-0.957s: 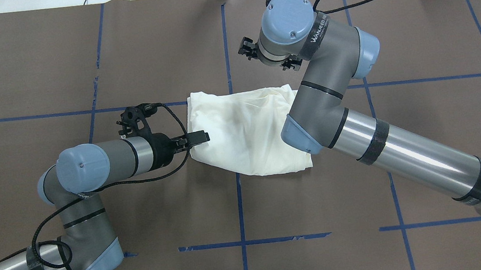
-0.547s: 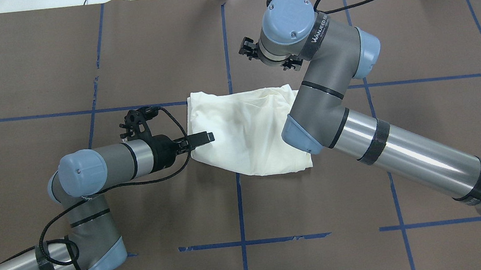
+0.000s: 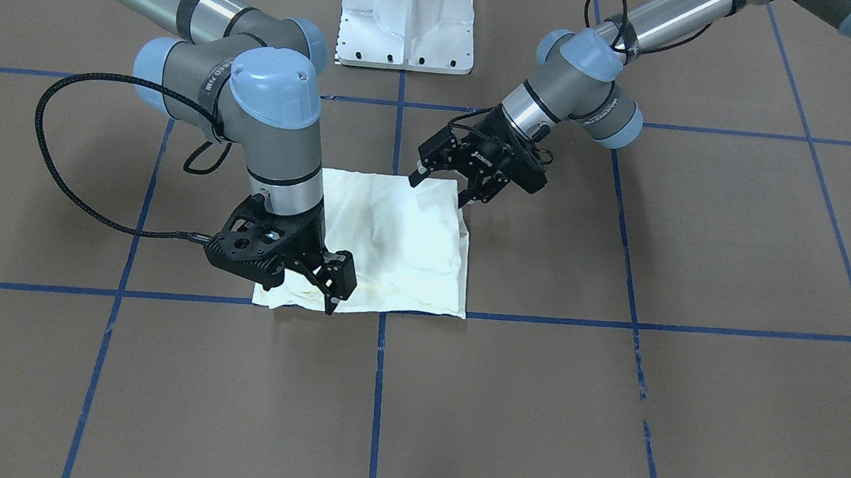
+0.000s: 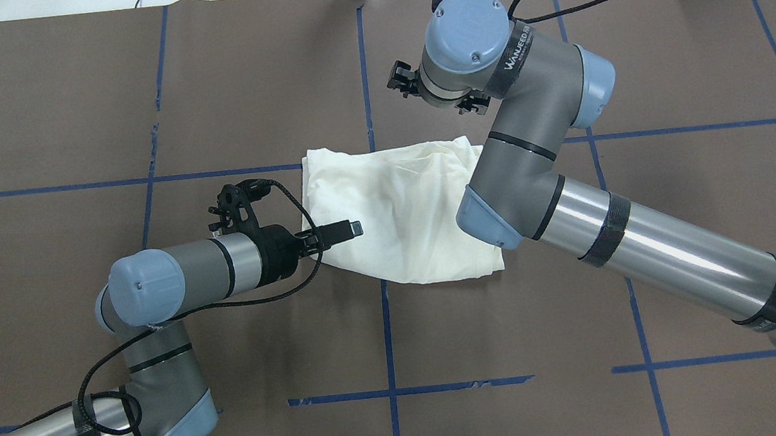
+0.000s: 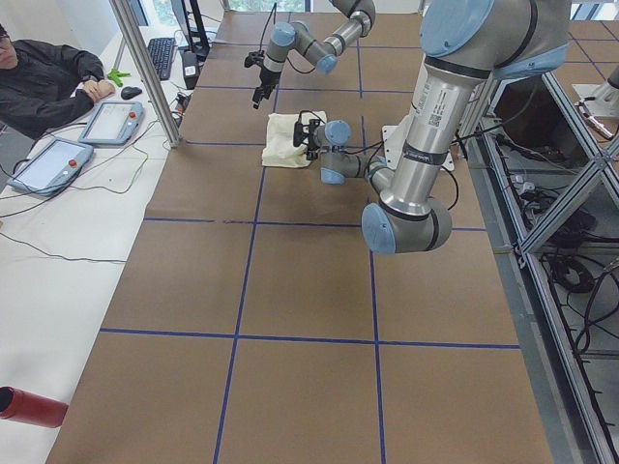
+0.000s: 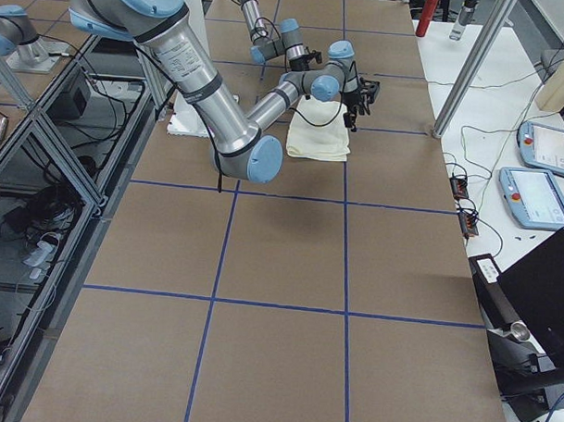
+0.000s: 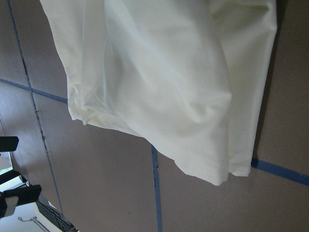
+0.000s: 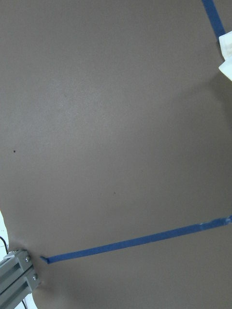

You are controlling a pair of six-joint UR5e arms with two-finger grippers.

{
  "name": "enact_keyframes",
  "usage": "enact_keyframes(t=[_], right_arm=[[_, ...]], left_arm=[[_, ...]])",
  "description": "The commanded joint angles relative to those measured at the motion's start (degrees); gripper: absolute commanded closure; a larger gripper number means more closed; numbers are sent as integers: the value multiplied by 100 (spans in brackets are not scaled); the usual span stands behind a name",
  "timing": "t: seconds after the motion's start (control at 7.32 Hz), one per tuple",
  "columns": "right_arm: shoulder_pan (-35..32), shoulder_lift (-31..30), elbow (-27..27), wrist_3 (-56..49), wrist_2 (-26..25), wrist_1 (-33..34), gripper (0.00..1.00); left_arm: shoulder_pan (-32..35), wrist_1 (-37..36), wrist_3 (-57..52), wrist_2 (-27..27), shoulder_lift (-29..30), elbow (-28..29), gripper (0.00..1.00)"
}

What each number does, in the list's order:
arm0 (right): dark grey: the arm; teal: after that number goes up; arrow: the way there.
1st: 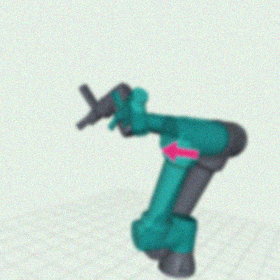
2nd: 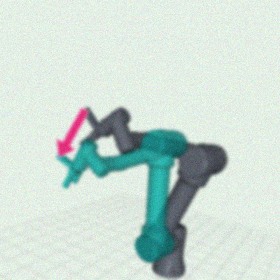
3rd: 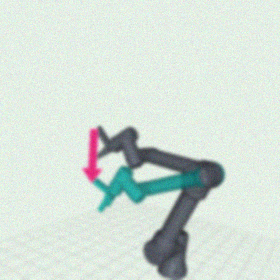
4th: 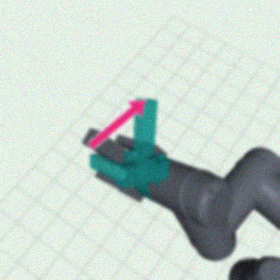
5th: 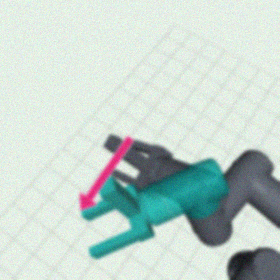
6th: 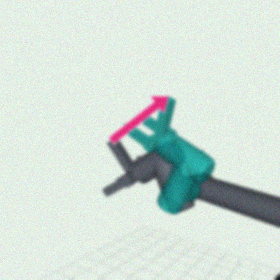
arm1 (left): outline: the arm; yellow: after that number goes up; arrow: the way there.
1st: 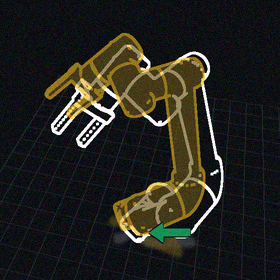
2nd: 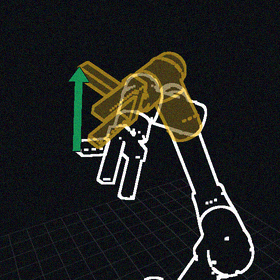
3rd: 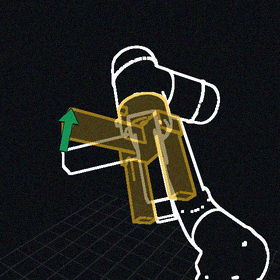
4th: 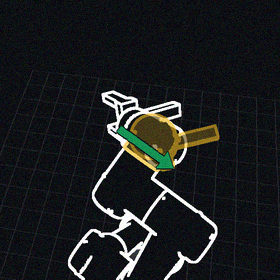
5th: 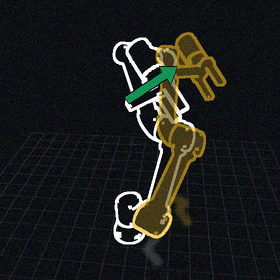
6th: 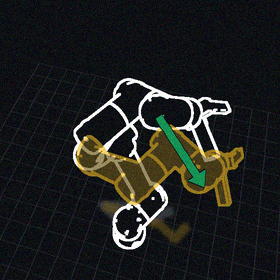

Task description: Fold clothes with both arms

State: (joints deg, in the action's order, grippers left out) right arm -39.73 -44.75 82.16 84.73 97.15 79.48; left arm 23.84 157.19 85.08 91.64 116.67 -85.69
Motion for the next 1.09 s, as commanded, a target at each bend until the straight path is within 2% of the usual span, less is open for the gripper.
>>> enact_keyframes(t=[0.0,0.68,0.96], right_arm=[[0,-16,11,9,-12,-3,0],[9,-183,186,9,-12,-3,0],[9,-192,186,0,-12,-11,0]], left_arm=[[-177,31,-9,-84,-21,17,1],[-239,22,-53,-67,-241,-70,1],[-204,4,-97,82,-493,-394,1]])
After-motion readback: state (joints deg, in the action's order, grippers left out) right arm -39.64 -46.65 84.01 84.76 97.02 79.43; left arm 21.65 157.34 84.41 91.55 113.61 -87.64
